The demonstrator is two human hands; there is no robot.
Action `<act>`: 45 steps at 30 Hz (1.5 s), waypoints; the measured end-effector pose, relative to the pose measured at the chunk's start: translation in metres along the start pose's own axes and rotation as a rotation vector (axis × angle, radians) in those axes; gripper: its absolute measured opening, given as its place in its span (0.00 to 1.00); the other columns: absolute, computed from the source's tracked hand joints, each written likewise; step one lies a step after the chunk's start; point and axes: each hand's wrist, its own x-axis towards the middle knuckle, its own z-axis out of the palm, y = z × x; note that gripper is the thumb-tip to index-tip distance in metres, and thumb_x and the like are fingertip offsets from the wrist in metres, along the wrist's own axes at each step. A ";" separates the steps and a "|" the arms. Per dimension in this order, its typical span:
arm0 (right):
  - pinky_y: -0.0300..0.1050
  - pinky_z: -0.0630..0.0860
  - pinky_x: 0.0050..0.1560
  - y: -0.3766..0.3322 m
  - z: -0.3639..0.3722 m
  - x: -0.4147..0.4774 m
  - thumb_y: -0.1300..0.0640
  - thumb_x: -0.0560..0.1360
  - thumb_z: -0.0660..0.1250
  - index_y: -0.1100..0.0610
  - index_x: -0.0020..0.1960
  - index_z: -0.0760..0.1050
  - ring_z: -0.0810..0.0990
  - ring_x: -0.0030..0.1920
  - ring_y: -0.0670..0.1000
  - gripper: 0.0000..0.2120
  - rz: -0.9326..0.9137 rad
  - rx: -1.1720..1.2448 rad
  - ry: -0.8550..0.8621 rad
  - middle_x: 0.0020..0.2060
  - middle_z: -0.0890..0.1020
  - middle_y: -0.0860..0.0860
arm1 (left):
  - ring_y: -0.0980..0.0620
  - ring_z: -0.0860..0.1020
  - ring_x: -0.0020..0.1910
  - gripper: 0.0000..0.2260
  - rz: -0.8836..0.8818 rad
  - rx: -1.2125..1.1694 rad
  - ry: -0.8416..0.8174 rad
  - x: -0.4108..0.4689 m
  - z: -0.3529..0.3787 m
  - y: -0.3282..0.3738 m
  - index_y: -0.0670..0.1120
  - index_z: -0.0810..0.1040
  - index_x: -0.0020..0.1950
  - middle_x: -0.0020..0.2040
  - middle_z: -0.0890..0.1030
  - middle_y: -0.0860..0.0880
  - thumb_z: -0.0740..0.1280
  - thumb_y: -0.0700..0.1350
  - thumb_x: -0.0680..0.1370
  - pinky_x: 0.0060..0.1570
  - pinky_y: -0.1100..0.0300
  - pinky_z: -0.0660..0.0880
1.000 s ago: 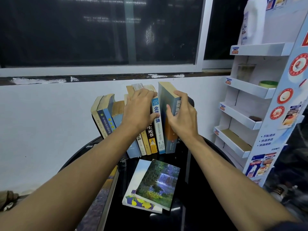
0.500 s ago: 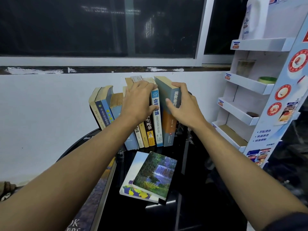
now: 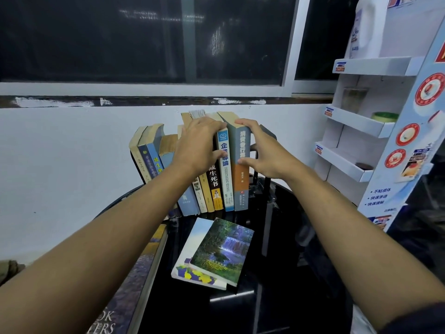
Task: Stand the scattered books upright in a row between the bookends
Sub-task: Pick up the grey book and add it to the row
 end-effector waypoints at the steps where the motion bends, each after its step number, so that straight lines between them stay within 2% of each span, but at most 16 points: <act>1: 0.36 0.78 0.47 -0.001 0.001 0.001 0.61 0.76 0.74 0.40 0.76 0.54 0.76 0.61 0.47 0.40 -0.002 -0.016 0.011 0.63 0.67 0.41 | 0.49 0.67 0.71 0.30 0.001 0.002 0.002 0.000 0.000 0.000 0.51 0.73 0.72 0.68 0.76 0.51 0.77 0.50 0.72 0.68 0.45 0.69; 4: 0.31 0.77 0.43 -0.003 0.005 0.005 0.61 0.76 0.74 0.42 0.76 0.54 0.75 0.61 0.46 0.40 -0.006 -0.045 0.027 0.63 0.69 0.43 | 0.49 0.68 0.71 0.28 0.007 0.009 0.012 0.001 0.001 0.001 0.51 0.74 0.71 0.67 0.77 0.51 0.77 0.50 0.72 0.67 0.47 0.69; 7: 0.33 0.78 0.44 -0.007 0.010 0.008 0.61 0.75 0.75 0.43 0.76 0.54 0.74 0.62 0.47 0.40 -0.004 -0.062 0.036 0.66 0.72 0.48 | 0.48 0.69 0.69 0.26 0.007 0.021 0.021 0.000 0.001 0.002 0.50 0.75 0.69 0.65 0.77 0.50 0.77 0.49 0.72 0.66 0.46 0.70; 11: 0.30 0.78 0.37 -0.008 0.013 0.007 0.62 0.76 0.73 0.43 0.77 0.54 0.74 0.61 0.47 0.39 0.010 -0.046 0.054 0.65 0.71 0.47 | 0.47 0.69 0.70 0.28 0.016 0.045 0.022 -0.001 0.000 0.002 0.49 0.74 0.71 0.67 0.77 0.49 0.77 0.49 0.73 0.67 0.45 0.70; 16: 0.29 0.78 0.38 -0.004 0.013 0.004 0.62 0.77 0.73 0.42 0.76 0.54 0.76 0.60 0.48 0.38 0.009 -0.038 0.049 0.65 0.71 0.47 | 0.46 0.68 0.72 0.29 0.037 0.082 0.017 -0.002 0.001 0.004 0.48 0.73 0.72 0.68 0.76 0.48 0.77 0.50 0.73 0.68 0.43 0.69; 24: 0.29 0.78 0.38 -0.004 0.014 0.002 0.62 0.77 0.72 0.43 0.77 0.53 0.76 0.59 0.47 0.39 -0.002 -0.063 0.055 0.64 0.72 0.47 | 0.46 0.66 0.73 0.32 0.059 0.112 0.011 -0.001 0.003 0.003 0.47 0.70 0.76 0.70 0.75 0.48 0.76 0.50 0.74 0.70 0.46 0.66; 28: 0.33 0.80 0.41 -0.005 0.016 -0.001 0.61 0.78 0.71 0.41 0.78 0.51 0.75 0.62 0.47 0.40 0.003 -0.068 0.056 0.69 0.72 0.50 | 0.46 0.66 0.74 0.31 0.071 0.134 -0.026 -0.002 0.000 0.004 0.48 0.69 0.76 0.71 0.74 0.48 0.75 0.51 0.75 0.70 0.42 0.67; 31: 0.40 0.84 0.49 -0.006 0.017 -0.006 0.60 0.78 0.71 0.40 0.79 0.48 0.75 0.64 0.48 0.42 0.008 -0.059 0.070 0.71 0.71 0.51 | 0.45 0.65 0.75 0.30 0.083 0.107 -0.066 -0.005 -0.006 0.005 0.48 0.67 0.77 0.72 0.73 0.48 0.72 0.51 0.77 0.72 0.42 0.66; 34: 0.36 0.76 0.56 -0.013 0.018 -0.017 0.57 0.78 0.73 0.41 0.81 0.44 0.70 0.69 0.46 0.46 0.016 -0.062 0.058 0.75 0.67 0.50 | 0.47 0.67 0.73 0.27 0.120 0.053 -0.086 -0.015 -0.020 0.007 0.47 0.68 0.76 0.71 0.74 0.49 0.70 0.50 0.79 0.72 0.49 0.67; 36: 0.44 0.72 0.65 -0.019 0.021 -0.029 0.53 0.77 0.73 0.40 0.81 0.43 0.66 0.73 0.46 0.46 0.009 -0.076 0.083 0.77 0.63 0.48 | 0.49 0.69 0.71 0.25 0.137 0.017 -0.095 -0.027 -0.033 0.007 0.47 0.70 0.76 0.71 0.75 0.49 0.70 0.49 0.79 0.70 0.50 0.69; 39: 0.55 0.67 0.72 -0.033 0.029 -0.050 0.50 0.77 0.72 0.40 0.81 0.46 0.61 0.76 0.48 0.44 -0.004 -0.131 0.173 0.78 0.61 0.45 | 0.50 0.69 0.73 0.25 0.139 -0.042 -0.107 -0.054 -0.050 0.000 0.48 0.71 0.75 0.74 0.73 0.50 0.70 0.48 0.79 0.73 0.48 0.68; 42: 0.57 0.67 0.72 -0.053 0.043 -0.071 0.46 0.78 0.70 0.43 0.81 0.49 0.60 0.76 0.48 0.40 0.011 -0.182 0.184 0.77 0.61 0.45 | 0.52 0.67 0.75 0.25 0.102 -0.068 -0.135 -0.086 -0.065 -0.011 0.51 0.71 0.76 0.75 0.71 0.52 0.69 0.51 0.80 0.74 0.51 0.66; 45: 0.55 0.65 0.74 -0.077 0.061 -0.089 0.41 0.78 0.68 0.44 0.80 0.54 0.61 0.76 0.47 0.36 0.003 -0.194 0.100 0.77 0.63 0.44 | 0.52 0.68 0.75 0.24 0.054 -0.066 -0.168 -0.117 -0.079 -0.024 0.54 0.71 0.76 0.75 0.71 0.53 0.69 0.53 0.79 0.73 0.50 0.66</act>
